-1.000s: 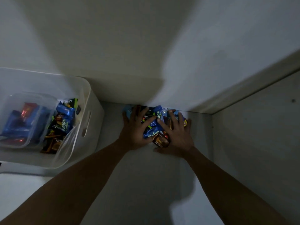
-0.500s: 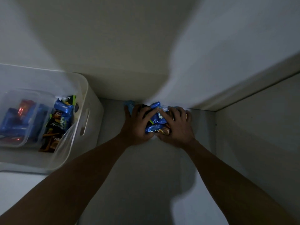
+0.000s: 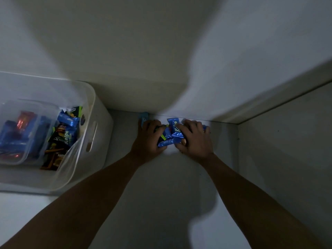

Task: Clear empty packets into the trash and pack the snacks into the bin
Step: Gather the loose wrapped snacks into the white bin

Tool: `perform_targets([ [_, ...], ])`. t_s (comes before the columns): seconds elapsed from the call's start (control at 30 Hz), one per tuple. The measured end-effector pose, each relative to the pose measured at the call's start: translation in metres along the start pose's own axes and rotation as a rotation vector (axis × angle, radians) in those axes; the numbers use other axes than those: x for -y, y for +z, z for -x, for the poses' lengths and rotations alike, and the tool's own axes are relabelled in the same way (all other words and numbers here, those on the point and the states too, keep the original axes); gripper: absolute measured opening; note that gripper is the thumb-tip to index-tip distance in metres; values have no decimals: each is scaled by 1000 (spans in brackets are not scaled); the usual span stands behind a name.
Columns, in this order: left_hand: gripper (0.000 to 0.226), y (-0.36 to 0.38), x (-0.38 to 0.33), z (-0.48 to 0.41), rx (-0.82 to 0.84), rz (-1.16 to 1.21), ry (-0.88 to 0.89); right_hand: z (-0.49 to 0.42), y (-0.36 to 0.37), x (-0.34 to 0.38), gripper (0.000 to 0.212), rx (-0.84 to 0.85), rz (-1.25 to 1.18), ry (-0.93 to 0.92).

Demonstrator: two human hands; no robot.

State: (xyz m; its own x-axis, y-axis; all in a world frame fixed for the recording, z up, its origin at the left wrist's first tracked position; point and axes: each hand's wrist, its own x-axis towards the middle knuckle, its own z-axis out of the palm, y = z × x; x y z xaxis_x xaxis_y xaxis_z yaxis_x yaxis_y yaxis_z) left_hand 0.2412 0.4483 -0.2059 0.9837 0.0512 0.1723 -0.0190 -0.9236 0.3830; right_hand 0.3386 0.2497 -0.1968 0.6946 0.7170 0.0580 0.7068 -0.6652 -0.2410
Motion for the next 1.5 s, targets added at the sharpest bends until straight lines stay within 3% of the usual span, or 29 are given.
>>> perform_targets([
  [0.3, 45, -2, 1, 0, -78, 105, -80, -10, 4, -9, 52, -82, -97, -21],
  [0.77, 50, -31, -24, 27, -58, 377, -299, 30, -19, 15, 42, -215, -427, 202],
  [1.03, 48, -83, -57, 29, -196, 458, -266, 46, -63, 32, 41, -299, -532, 315],
  [1.23, 39, -149, -76, 24, -354, 360, -155, 24, -123, 62, 41, -368, -689, 234],
  [1.37, 40, -208, -77, 29, -497, 431, -120, 3, -164, 108, 40, -456, -750, 134],
  [1.5, 39, -258, -51, 41, -618, 446, -175, -17, -186, 167, 38, -481, -863, 41],
])
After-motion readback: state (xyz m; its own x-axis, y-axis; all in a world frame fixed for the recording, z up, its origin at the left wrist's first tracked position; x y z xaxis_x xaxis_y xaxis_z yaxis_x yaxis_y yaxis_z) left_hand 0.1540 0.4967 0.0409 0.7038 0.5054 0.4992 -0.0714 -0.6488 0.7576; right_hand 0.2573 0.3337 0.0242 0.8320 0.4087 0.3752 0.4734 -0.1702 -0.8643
